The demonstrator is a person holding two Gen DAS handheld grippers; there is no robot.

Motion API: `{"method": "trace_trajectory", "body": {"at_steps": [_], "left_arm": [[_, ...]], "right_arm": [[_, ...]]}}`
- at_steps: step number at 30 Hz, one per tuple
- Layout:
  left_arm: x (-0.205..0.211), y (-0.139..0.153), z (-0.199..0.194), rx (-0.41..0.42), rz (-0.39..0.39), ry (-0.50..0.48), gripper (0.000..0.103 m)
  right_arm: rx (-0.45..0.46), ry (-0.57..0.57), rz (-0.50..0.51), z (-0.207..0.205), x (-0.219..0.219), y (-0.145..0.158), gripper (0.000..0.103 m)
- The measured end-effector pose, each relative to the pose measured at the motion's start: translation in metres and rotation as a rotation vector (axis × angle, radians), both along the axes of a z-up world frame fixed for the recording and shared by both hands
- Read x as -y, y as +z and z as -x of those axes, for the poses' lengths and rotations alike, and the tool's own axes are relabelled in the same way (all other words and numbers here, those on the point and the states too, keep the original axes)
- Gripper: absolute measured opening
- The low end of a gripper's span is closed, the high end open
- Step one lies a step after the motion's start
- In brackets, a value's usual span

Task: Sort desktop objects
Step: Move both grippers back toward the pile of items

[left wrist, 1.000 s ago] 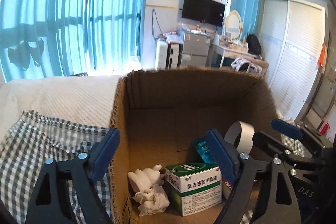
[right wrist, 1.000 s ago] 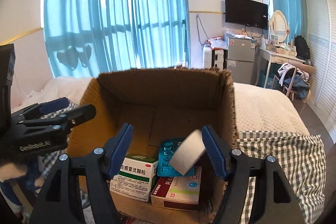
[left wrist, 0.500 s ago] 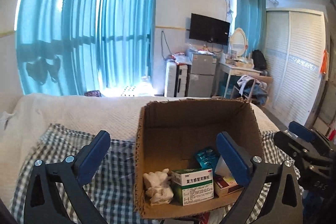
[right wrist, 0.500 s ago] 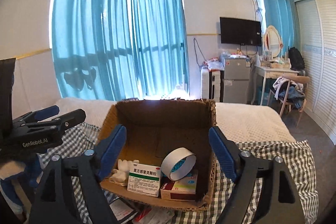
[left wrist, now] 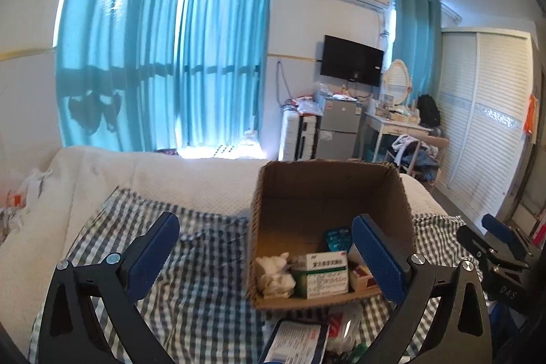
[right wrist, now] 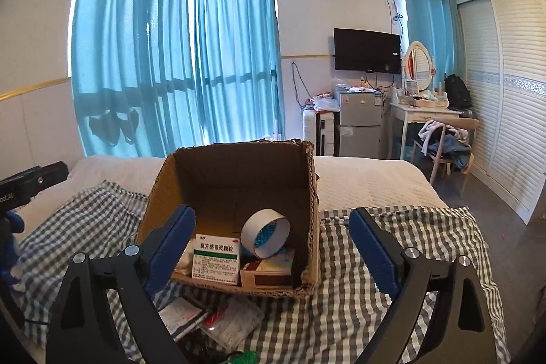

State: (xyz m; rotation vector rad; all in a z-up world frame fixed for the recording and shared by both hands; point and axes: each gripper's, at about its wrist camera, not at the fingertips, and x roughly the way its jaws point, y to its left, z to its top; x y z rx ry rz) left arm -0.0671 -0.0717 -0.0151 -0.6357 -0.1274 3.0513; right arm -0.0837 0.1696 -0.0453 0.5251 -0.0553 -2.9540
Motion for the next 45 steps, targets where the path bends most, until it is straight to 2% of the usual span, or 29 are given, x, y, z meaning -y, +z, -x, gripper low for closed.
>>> {"method": "trace_trajectory", "body": {"at_steps": [7,21,27,34,38,41,45], "left_arm": [[0.011,-0.015,-0.011,0.034,-0.02,0.042,0.103],[0.007,-0.042,-0.017,0.1,-0.004,0.035,0.103],[0.006,-0.068,-0.005,0.178,-0.002,0.027,0.103],[-0.001,-0.096,0.008,0.271,-0.029,-0.055,0.103],[-0.008,-0.112,0.016,0.324,0.003,-0.072,0.103],[-0.012,-0.13,0.024,0.403,0.002,-0.076,0.103],[-0.019,-0.151,0.028,0.443,0.015,-0.082,0.103]], "right_arm": [[-0.01,0.004,0.0,-0.019,0.0,-0.002,0.092],[0.069,0.034,-0.002,-0.026,0.0,-0.033,0.092],[0.117,0.062,-0.025,-0.022,0.009,-0.05,0.092],[0.216,0.103,-0.029,-0.011,0.02,-0.08,0.092],[0.267,0.113,-0.054,-0.008,0.027,-0.098,0.092],[0.306,0.117,-0.062,-0.004,0.029,-0.11,0.092],[0.359,0.119,-0.069,0.001,0.031,-0.125,0.092]]}}
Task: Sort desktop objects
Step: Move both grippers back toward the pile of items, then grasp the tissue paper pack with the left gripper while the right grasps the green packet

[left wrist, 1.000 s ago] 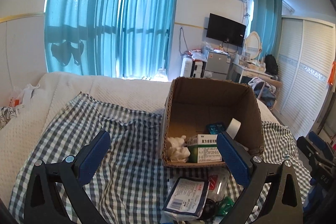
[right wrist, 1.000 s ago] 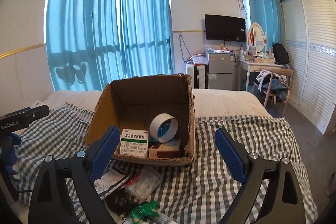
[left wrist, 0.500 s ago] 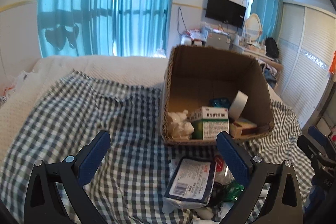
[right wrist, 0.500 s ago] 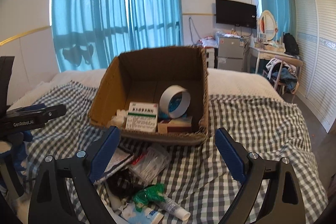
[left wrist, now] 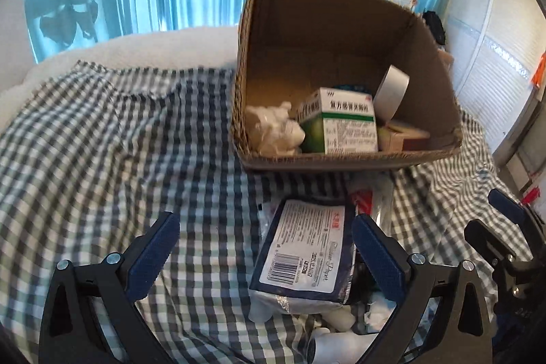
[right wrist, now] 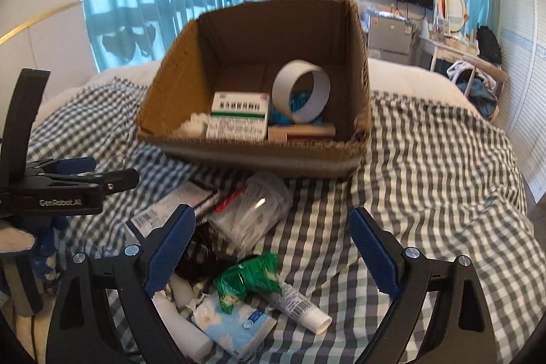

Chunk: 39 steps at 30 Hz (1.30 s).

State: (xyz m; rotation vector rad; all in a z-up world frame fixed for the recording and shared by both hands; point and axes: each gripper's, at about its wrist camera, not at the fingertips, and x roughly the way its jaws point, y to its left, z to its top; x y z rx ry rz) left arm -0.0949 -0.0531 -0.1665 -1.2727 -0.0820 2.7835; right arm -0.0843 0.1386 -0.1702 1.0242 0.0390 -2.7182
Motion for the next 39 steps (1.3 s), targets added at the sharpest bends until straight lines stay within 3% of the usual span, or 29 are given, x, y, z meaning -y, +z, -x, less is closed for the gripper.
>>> {"method": "trace_trajectory", "body": {"at_steps": [5,14,21,25,29,32,34,36,39], "left_arm": [[-0.002,-0.02,0.007,0.086,-0.019,0.008,0.103],[-0.03,-0.051,0.012,0.197,0.069,-0.085,0.103],[-0.034,-0.071,0.017,0.251,0.101,-0.091,0.103],[-0.029,-0.079,0.022,0.284,0.056,-0.088,0.103],[-0.022,-0.087,0.027,0.322,-0.013,-0.079,0.103],[-0.026,-0.089,0.026,0.341,-0.003,-0.102,0.103],[-0.034,-0.085,0.022,0.322,0.033,-0.131,0.098],[-0.039,-0.081,0.018,0.319,0.016,-0.17,0.073],[-0.043,-0.077,0.014,0.314,-0.002,-0.205,0.056]], "right_arm": [[0.089,0.014,-0.014,0.01,0.003,-0.015,0.092],[0.224,0.067,-0.089,0.02,0.019,-0.047,0.091],[0.312,0.091,-0.131,0.028,0.027,-0.065,0.078],[0.359,0.102,-0.141,0.032,0.03,-0.074,0.071],[0.388,0.142,-0.153,0.032,0.038,-0.079,0.055],[0.389,0.158,-0.146,0.029,0.041,-0.077,0.046],[0.387,0.16,-0.142,0.028,0.041,-0.076,0.045],[0.381,0.163,-0.141,0.026,0.041,-0.074,0.041],[0.365,0.168,-0.136,0.024,0.038,-0.071,0.037]]}}
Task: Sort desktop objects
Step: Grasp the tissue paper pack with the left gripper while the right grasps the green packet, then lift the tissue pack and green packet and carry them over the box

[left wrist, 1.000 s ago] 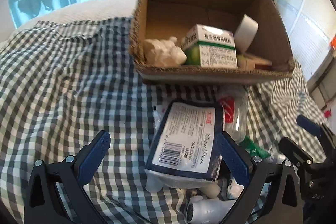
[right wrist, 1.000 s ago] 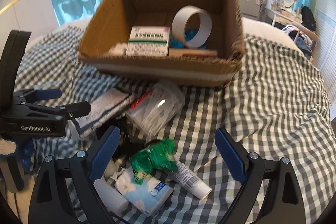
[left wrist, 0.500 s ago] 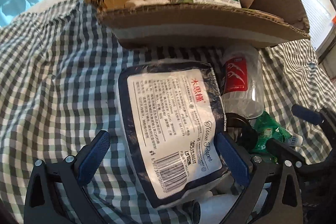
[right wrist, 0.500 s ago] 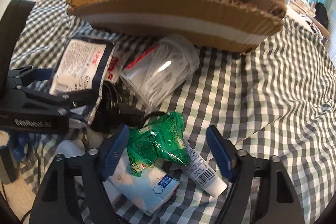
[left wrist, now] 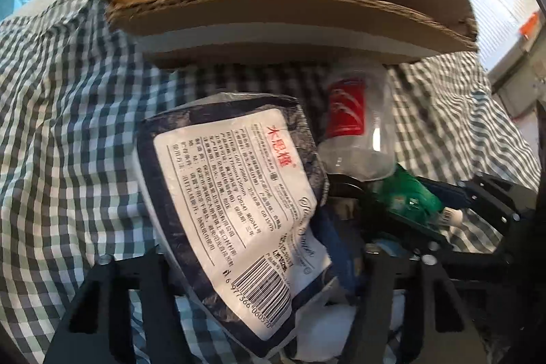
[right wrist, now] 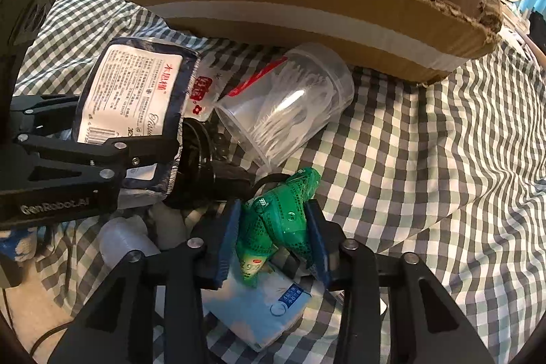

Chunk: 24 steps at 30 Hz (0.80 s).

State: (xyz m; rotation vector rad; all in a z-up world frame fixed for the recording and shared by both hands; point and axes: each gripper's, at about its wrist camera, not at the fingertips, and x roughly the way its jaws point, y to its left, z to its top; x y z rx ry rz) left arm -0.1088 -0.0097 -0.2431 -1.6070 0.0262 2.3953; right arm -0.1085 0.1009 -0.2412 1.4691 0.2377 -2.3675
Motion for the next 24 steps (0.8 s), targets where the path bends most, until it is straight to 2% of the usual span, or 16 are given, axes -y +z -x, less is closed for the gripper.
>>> {"method": "trace_trajectory", "body": {"at_steps": [2,6,8,13,17,20,24], "left_arm": [[-0.005,0.003,-0.004,-0.025,0.014,-0.026,0.046],[-0.022,0.016,-0.012,-0.093,0.091,-0.084,0.037],[-0.022,0.023,-0.015,-0.119,0.078,-0.109,0.034],[-0.005,0.036,-0.014,-0.184,0.054,-0.075,0.032],[0.004,0.046,-0.013,-0.208,0.004,-0.045,0.032],[0.004,0.053,-0.017,-0.239,0.028,-0.043,0.032],[-0.008,0.057,-0.025,-0.296,0.104,-0.046,0.032]], "right_arm": [[-0.018,-0.003,0.012,-0.002,-0.002,0.006,0.036],[-0.055,-0.009,0.024,-0.007,-0.008,0.015,0.035],[-0.069,-0.009,0.019,-0.008,-0.011,0.018,0.035],[-0.118,-0.018,0.012,-0.012,-0.011,0.028,0.035],[-0.155,-0.022,0.027,-0.015,-0.009,0.038,0.035],[-0.188,-0.021,0.055,-0.02,-0.006,0.047,0.035],[-0.221,-0.034,0.073,-0.023,-0.009,0.056,0.035]]}}
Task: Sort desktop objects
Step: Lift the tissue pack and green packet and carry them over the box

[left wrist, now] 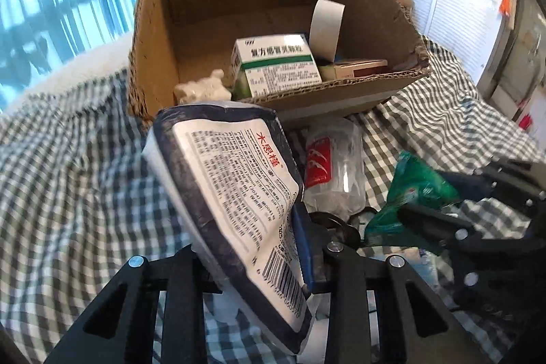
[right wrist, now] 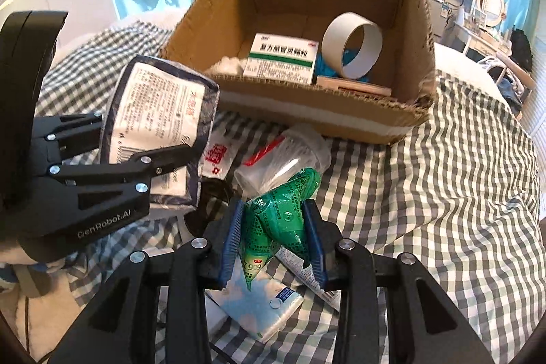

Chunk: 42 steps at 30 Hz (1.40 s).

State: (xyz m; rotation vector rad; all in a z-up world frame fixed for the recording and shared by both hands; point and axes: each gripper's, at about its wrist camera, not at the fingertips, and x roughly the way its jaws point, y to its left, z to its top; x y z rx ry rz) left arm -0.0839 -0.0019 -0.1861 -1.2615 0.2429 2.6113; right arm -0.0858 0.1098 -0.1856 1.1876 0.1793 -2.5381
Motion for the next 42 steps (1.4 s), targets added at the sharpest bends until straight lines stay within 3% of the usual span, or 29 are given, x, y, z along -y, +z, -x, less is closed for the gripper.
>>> {"method": "trace_trajectory", "body": {"at_steps": [9,15,24,33,42], "left_arm": [[0.005,0.025,-0.009,-0.086,-0.051,0.008,0.03],[0.012,0.046,-0.016,-0.144,-0.099,0.008,0.018],[0.014,0.077,-0.025,-0.224,-0.146,0.016,0.017],[0.009,0.142,-0.036,-0.371,-0.207,0.034,0.016],[-0.008,0.204,-0.042,-0.499,-0.197,-0.008,0.014]], "right_arm": [[-0.103,-0.028,0.044,-0.009,-0.005,0.027,0.035],[-0.171,-0.036,0.061,-0.018,-0.006,0.045,0.035],[-0.307,-0.074,0.101,-0.03,-0.015,0.083,0.034],[-0.441,-0.096,0.146,-0.04,-0.015,0.144,0.034],[-0.561,-0.085,0.189,-0.032,-0.016,0.213,0.034]]}}
